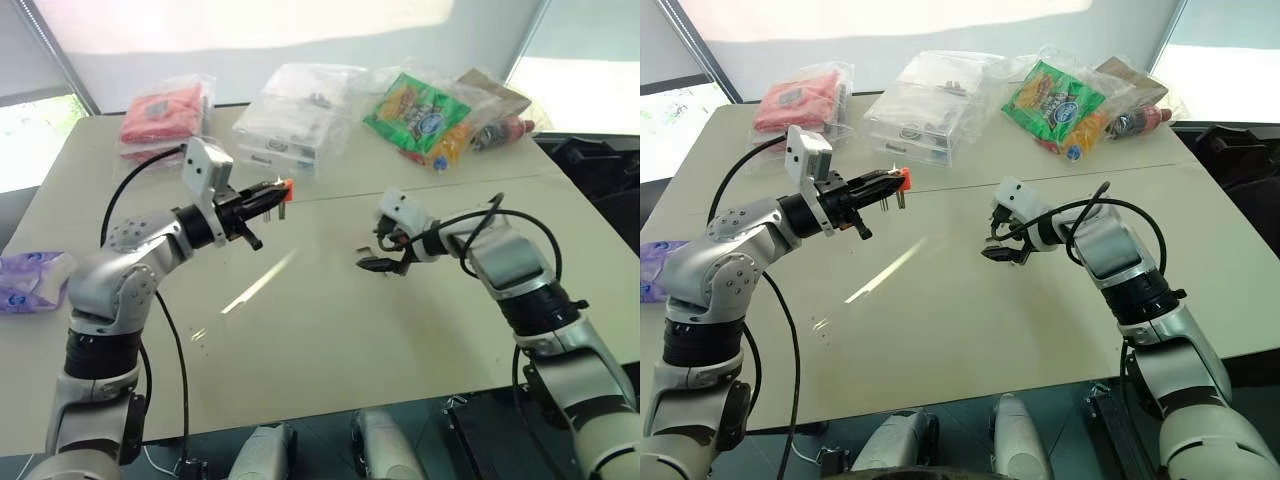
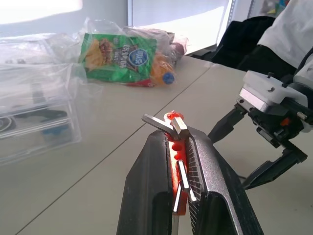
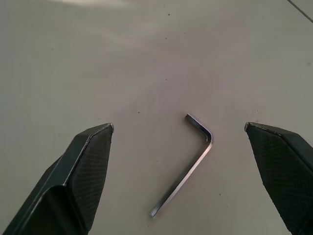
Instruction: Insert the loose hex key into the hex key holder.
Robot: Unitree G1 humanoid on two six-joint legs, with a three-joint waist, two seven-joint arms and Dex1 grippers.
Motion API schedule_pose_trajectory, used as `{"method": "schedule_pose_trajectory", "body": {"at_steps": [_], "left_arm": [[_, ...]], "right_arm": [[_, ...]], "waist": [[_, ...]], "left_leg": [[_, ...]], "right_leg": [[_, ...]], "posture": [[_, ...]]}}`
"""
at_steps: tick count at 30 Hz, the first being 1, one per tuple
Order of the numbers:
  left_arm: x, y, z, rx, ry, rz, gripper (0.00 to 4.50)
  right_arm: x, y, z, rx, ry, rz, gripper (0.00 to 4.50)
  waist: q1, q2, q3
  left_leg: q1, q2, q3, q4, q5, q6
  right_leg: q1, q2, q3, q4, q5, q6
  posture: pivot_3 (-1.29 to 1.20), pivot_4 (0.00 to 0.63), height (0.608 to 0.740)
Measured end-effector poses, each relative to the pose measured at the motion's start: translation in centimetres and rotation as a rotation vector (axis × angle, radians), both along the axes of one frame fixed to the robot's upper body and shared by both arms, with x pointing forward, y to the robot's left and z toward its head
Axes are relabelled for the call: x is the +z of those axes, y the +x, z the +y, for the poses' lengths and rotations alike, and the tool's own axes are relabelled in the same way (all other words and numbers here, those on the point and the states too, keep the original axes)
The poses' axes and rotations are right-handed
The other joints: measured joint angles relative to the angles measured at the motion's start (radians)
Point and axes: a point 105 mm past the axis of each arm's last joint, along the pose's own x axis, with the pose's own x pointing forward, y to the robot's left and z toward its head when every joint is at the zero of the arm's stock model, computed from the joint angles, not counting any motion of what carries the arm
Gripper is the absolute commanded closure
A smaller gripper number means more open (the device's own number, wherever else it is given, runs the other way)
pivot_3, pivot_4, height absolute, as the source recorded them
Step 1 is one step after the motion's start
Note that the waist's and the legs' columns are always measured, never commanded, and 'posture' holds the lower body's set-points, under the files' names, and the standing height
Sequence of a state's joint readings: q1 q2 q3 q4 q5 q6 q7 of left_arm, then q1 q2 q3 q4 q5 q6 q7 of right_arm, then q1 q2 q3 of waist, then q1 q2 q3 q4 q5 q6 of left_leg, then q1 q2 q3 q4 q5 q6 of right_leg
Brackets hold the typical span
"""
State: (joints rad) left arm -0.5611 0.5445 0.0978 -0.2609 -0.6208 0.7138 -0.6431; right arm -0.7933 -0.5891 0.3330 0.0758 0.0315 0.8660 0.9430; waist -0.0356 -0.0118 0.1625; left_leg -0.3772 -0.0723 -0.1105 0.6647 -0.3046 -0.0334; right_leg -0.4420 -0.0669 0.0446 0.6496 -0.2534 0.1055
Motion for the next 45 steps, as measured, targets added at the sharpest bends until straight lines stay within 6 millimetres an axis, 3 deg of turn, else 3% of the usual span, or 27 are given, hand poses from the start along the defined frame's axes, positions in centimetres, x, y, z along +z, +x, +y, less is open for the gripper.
{"method": "schedule_pose_trajectory", "body": {"at_steps": [7, 8, 11, 18, 25, 27, 29, 31, 37, 39, 45], "left_arm": [[0.2, -0.4, -0.2, 0.006, 0.005, -0.018, 4.5], [0.1, -0.4, -0.2, 0.008, 0.005, -0.016, 4.5], [0.2, -0.3, -0.1, 0.02, 0.004, -0.019, 4.5], [0.1, -0.5, -0.1, 0.033, 0.002, -0.022, 4.5], [-0.2, -0.4, 0.0, 0.045, -0.001, -0.013, 4.5], [-0.2, -0.4, -0.1, 0.047, -0.011, -0.014, 4.5], [-0.2, -0.3, -0.1, 0.052, -0.018, -0.013, 4.5], [-0.2, -0.3, -0.4, 0.044, -0.031, -0.011, 4.5], [0.0, 0.1, -0.8, 0.007, -0.056, 0.007, 4.5], [0.4, 0.2, -0.9, -0.008, -0.06, 0.004, 4.5], [0.8, 0.7, -1.1, -0.026, -0.065, 0.007, 4.5]], "right_arm": [[-2.1, 1.0, -0.4, -0.074, -0.02, 0.017, 0.03], [-2.1, 1.2, -0.4, -0.073, -0.016, 0.017, 0.26], [-2.3, 1.3, -0.2, -0.067, -0.01, 0.016, 1.24], [-2.5, 1.7, -0.3, -0.072, -0.007, 0.024, 4.46], [-2.3, 1.8, -0.6, -0.066, -0.002, 0.011, 4.46], [-1.8, 2.0, -0.2, -0.02, 0.035, -0.098, 4.46], [-0.8, 2.3, 0.8, 0.031, 0.077, -0.238, 4.46], [1.5, 2.6, 2.0, 0.083, 0.131, -0.43, 4.46], [13.8, 1.6, 5.1, 0.124, 0.464, -1.046, 4.46], [16.5, 0.6, 5.5, 0.126, 0.563, -1.163, 4.46], [17.5, -0.8, 7.2, 0.165, 0.669, -1.233, 4.46]], "waist": [[0.0, 0.0, 0.0], [0.0, 0.0, 0.0], [0.0, 0.0, 0.0], [0.005, 0.0, 0.0], [0.019, -0.001, -0.001], [0.019, -0.001, -0.001], [0.016, -0.001, -0.001], [0.013, -0.001, -0.001], [0.012, -0.001, 0.0], [0.016, -0.001, 0.0], [0.013, -0.001, 0.0]], "left_leg": [[0.0, 0.0, 0.0, 0.0, 0.0, 0.0], [0.0, 0.0, 0.0, 0.0, 0.0, 0.0], [0.001, 0.0, 0.0, 0.0, 0.0, 0.0], [0.002, 0.0, 0.0, 0.001, 0.0, 0.0], [0.002, 0.0, 0.0, 0.001, 0.0, 0.0], [0.002, 0.0, 0.001, 0.001, 0.0, 0.0], [0.002, 0.0, 0.001, 0.001, 0.0, 0.0], [0.001, 0.0, 0.003, 0.0, 0.0, 0.0], [0.001, 0.0, 0.002, 0.0, 0.0, 0.0], [0.001, 0.0, 0.001, 0.0, 0.0, 0.0], [0.001, 0.0, 0.001, 0.0, 0.0, 0.0]], "right_leg": [[0.0, 0.0, 0.0, 0.0, 0.0, 0.0], [0.0, 0.0, 0.0, 0.0, 0.0, 0.0], [0.001, 0.001, 0.0, 0.0, 0.0, 0.0], [0.002, 0.001, 0.0, 0.0, 0.0, 0.0], [0.003, 0.001, 0.0, 0.0, 0.0, 0.0], [0.003, 0.001, 0.0, 0.0, 0.0, 0.0], [0.002, 0.001, 0.0, 0.0, 0.0, 0.0], [0.0, 0.002, 0.001, 0.001, 0.0, 0.0], [0.0, 0.002, 0.001, 0.001, 0.0, 0.0], [0.0, 0.002, 0.0, 0.0, 0.0, 0.0], [0.0, 0.002, 0.0, 0.001, 0.0, 0.0]], "posture": [[0.0, 0.15, 0.74], [0.0, 0.15, 0.74], [0.0, 0.15, 0.74], [0.0, 0.15, 0.74], [0.0, 0.15, 0.74], [0.0, 0.15, 0.74], [0.0, 0.15, 0.74], [0.0, 0.15, 0.74], [0.0, 0.15, 0.74], [0.0, 0.15, 0.74], [0.0, 0.15, 0.74]]}}
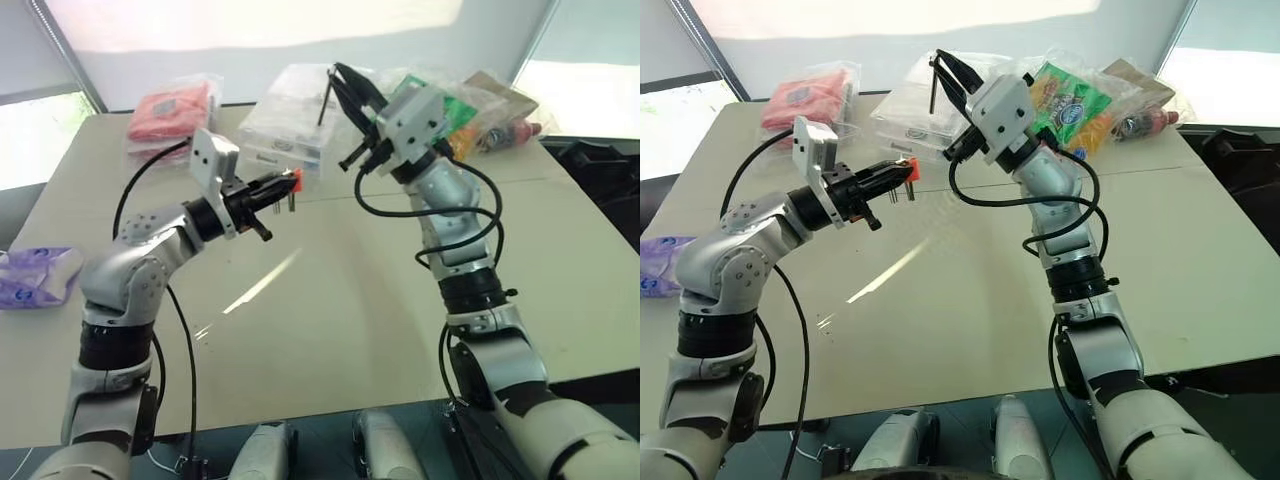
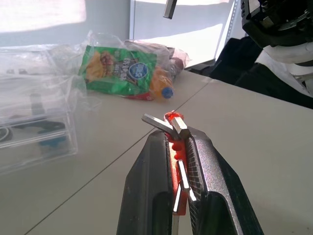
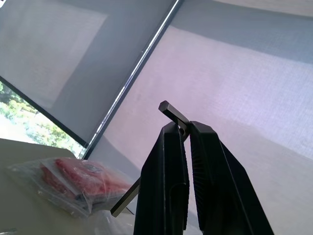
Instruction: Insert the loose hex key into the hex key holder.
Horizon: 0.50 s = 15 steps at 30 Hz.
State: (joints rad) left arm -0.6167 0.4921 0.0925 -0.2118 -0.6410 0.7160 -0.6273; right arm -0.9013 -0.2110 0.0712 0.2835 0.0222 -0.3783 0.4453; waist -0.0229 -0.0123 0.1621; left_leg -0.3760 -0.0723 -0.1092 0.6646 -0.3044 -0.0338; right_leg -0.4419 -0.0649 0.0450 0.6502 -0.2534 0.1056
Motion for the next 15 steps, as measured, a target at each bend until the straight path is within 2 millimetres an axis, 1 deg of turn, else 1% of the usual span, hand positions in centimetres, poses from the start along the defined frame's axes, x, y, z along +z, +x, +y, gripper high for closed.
{"method": "schedule_pose_trajectory", "body": {"at_steps": [3, 8, 15], "left_arm": [[0.3, 0.2, 0.0, -0.004, -0.002, -0.003, 4.5], [0.5, 0.2, -0.1, -0.011, 0.002, -0.01, 4.5], [0.4, 0.2, -0.1, -0.008, 0.013, -0.012, 4.5]], "right_arm": [[-0.4, -0.4, 0.8, 0.022, -0.009, -0.005, 4.46], [-2.4, -0.8, 1.8, 0.063, -0.077, 0.03, 4.46], [-2.2, -1.2, 1.7, 0.073, -0.114, 0.016, 4.46]], "waist": [[-0.003, 0.0, 0.0], [-0.008, 0.0, 0.0], [-0.022, 0.0, 0.0]], "left_leg": [[0.0, 0.0, 0.0, 0.0, 0.0, 0.0], [0.0, 0.0, 0.0, 0.0, 0.0, 0.0], [0.0, 0.0, -0.001, -0.001, 0.0, 0.0]], "right_leg": [[0.0, 0.0, 0.0, 0.0, 0.0, 0.0], [0.0, 0.0, 0.0, 0.0, 0.0, 0.0], [0.0, 0.0, 0.0, 0.0, 0.0, 0.0]], "posture": [[0.0, 0.15, 0.74], [0.0, 0.15, 0.74], [0.0, 0.15, 0.74]]}}
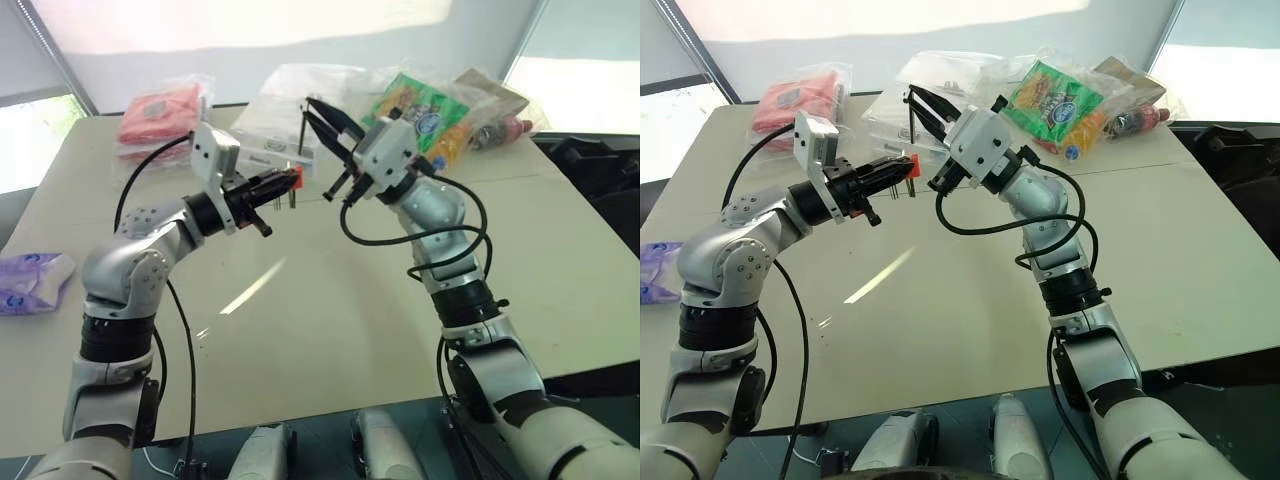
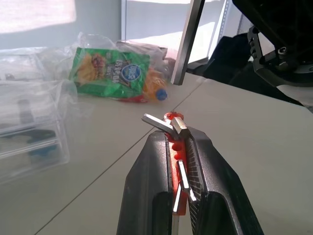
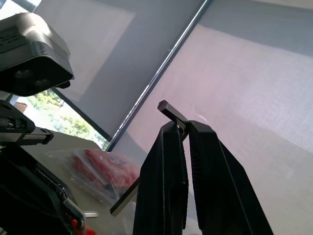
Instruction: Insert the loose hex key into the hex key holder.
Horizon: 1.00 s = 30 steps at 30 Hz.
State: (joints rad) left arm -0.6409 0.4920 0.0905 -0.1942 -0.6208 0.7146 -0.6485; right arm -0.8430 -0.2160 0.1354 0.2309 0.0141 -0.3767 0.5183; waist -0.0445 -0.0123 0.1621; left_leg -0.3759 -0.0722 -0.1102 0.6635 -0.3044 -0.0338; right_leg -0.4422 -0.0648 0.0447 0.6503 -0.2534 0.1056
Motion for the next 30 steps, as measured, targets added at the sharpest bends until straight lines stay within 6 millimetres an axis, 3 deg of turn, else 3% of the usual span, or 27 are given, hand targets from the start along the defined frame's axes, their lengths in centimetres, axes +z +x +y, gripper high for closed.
{"method": "schedule_pose_trajectory", "body": {"at_steps": [30], "left_arm": [[0.03, -0.02, -0.06, -0.002, -0.003, -0.003, 4.5]], "right_arm": [[-0.84, -0.13, 0.27, 0.011, -0.027, 0.032, 4.46]], "waist": [[0.0, 0.0, 0.0]], "left_leg": [[0.0, 0.0, 0.0, 0.0, 0.0, 0.0]], "right_leg": [[0.0, 0.0, 0.0, 0.0, 0.0, 0.0]], "posture": [[0.0, 0.15, 0.74]]}}
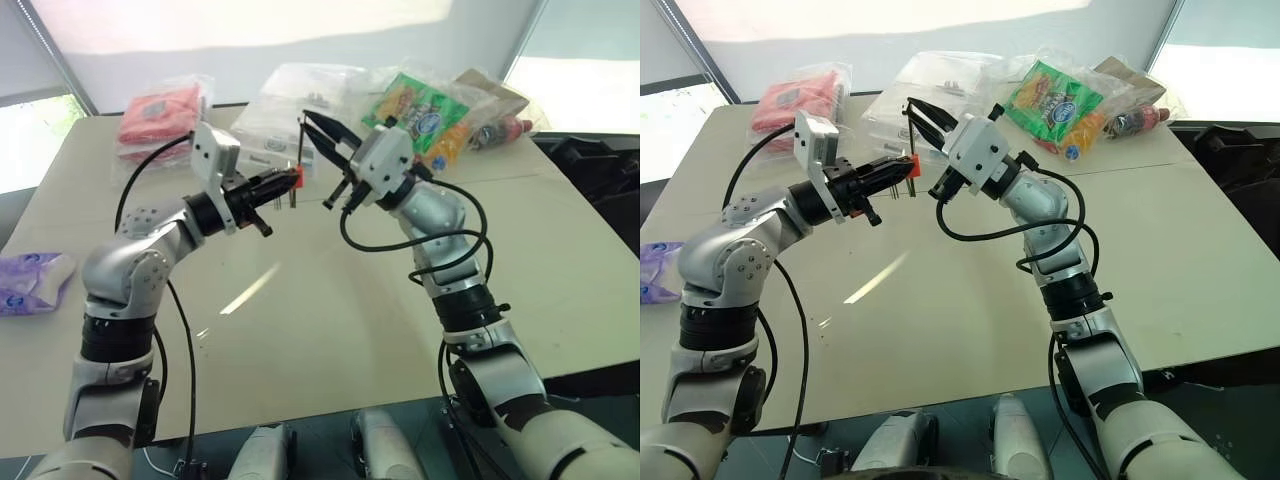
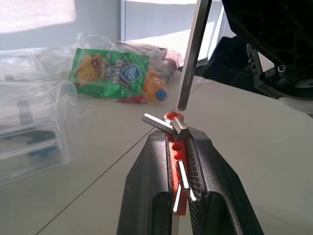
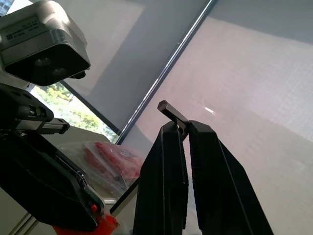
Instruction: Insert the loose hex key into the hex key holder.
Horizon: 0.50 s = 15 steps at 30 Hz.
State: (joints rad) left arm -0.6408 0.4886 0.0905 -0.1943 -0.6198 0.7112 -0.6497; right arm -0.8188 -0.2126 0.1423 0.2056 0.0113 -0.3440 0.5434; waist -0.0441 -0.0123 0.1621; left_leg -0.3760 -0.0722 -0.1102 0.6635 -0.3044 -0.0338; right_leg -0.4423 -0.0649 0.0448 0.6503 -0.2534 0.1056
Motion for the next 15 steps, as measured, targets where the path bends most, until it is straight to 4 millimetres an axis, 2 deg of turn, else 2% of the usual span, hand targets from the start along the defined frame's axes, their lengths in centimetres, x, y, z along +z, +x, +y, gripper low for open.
{"method": "schedule_pose_trajectory", "body": {"at_steps": [15], "left_arm": [[0.06, -0.04, -0.03, 0.001, 0.0, -0.003, 4.5]], "right_arm": [[-0.74, 0.47, 0.13, -0.006, -0.013, 0.022, 4.46]], "waist": [[0.0, 0.0, 0.0]], "left_leg": [[0.0, 0.0, 0.0, 0.0, 0.0, 0.0]], "right_leg": [[0.0, 0.0, 0.0, 0.0, 0.0, 0.0]], "posture": [[0.0, 0.15, 0.74]]}}
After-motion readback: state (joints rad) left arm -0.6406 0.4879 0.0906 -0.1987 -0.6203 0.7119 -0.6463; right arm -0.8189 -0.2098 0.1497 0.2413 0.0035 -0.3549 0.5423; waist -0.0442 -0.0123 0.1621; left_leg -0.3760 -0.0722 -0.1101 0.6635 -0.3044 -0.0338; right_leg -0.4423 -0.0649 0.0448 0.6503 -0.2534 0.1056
